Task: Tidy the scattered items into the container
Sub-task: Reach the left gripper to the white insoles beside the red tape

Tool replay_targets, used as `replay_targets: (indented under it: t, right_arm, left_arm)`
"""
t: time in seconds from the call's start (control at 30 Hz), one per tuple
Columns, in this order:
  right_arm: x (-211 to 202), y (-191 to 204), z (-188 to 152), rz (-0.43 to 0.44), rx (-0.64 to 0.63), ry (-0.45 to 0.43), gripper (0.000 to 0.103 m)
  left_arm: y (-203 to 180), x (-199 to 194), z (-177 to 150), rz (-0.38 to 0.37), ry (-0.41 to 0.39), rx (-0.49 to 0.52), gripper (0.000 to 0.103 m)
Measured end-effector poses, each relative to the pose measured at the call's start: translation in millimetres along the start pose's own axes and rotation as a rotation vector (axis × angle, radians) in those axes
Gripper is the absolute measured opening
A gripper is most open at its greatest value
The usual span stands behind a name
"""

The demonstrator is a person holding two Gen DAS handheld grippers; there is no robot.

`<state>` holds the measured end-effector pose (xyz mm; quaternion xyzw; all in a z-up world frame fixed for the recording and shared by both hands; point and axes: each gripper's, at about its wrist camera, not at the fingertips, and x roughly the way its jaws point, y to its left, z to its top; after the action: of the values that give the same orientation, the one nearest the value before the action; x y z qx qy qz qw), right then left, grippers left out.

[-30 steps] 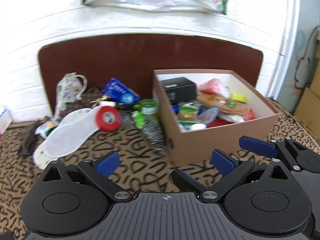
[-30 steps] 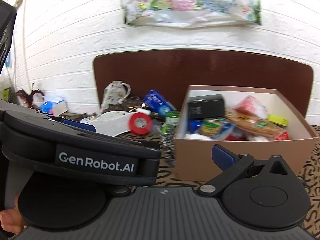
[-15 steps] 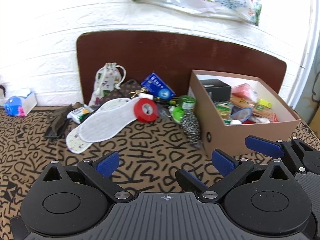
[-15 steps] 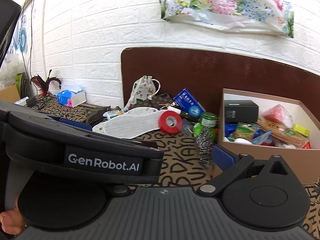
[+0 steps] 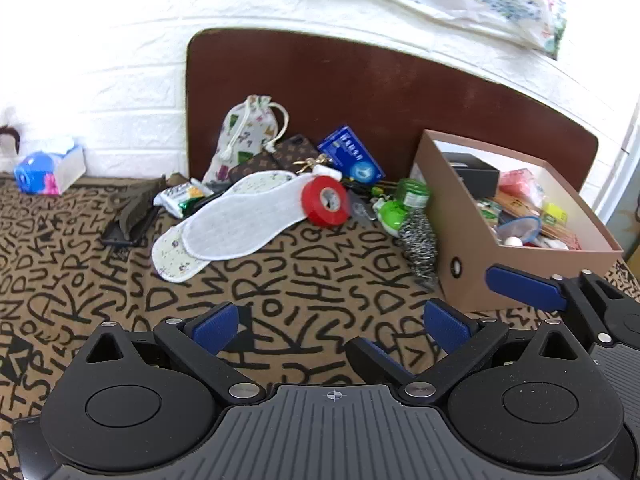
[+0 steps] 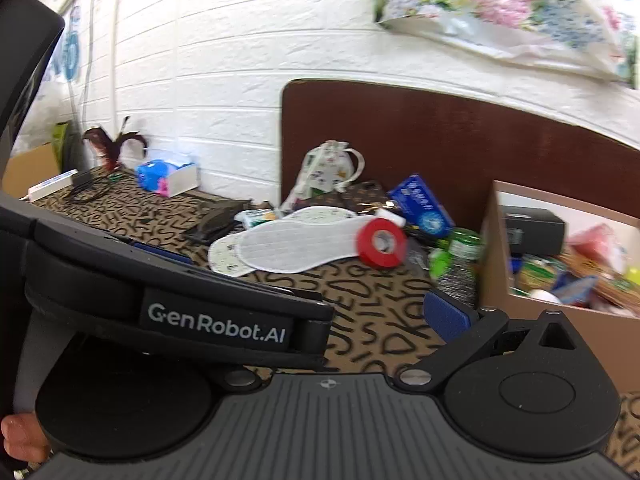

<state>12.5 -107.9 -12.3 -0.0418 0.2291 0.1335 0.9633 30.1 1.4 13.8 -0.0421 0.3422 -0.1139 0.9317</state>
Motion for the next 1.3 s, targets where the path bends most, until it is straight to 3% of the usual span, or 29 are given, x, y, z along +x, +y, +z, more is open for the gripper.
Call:
replay_targets:
  t: [0.33, 0.53, 0.77, 1.17, 1.3]
  right_arm:
    - [58, 7, 6, 0.053, -0.025, 0.026, 0.103]
    - [97, 23, 1, -0.006, -0.111, 0.058, 0.103]
    - [132, 23, 0, -0.001, -0.080, 0.092, 0.102]
    - [179, 15, -4, 0.042, -0.027, 0.156, 0.102]
    - [192, 17, -5, 0.054, -0.036, 0.163, 0.102]
  left_arm:
    - [64, 33, 8, 0.016, 0.041, -0.125, 0.103]
    - [98, 53, 14, 0.007, 0.055, -0.193, 0.103]
    - [123, 93, 38, 0.085, 0.056, -0.145, 0.103]
    - [146, 155, 59, 0.091, 0.130, -0.105, 0.103]
    - [146, 167, 63, 0.067, 0.154, -0.087, 0.088]
